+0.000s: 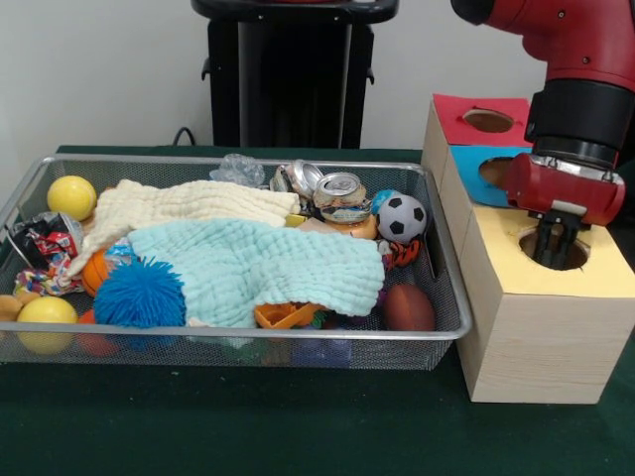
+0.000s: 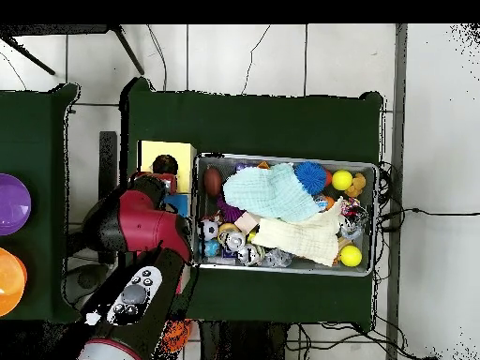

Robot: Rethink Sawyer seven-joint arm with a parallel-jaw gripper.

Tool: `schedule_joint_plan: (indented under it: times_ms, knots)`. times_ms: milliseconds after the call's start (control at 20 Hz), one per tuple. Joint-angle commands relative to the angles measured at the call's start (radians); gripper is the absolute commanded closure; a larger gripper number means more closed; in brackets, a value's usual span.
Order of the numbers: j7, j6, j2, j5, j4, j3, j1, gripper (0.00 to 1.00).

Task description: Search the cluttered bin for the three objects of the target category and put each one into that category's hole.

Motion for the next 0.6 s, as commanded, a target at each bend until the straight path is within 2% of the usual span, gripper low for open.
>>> schedule_joint_plan:
  times_ms: [50,250,600]
  knots:
    - [0.190,0.089,0.010,-0.002,0.064,0.119,-0.015,1.00]
    - [0.167,0.114,-0.058,-0.036,0.115,0.152,-0.044,1.00]
    - [0.096,0.178,-0.227,-0.113,0.236,0.236,-0.134,1.00]
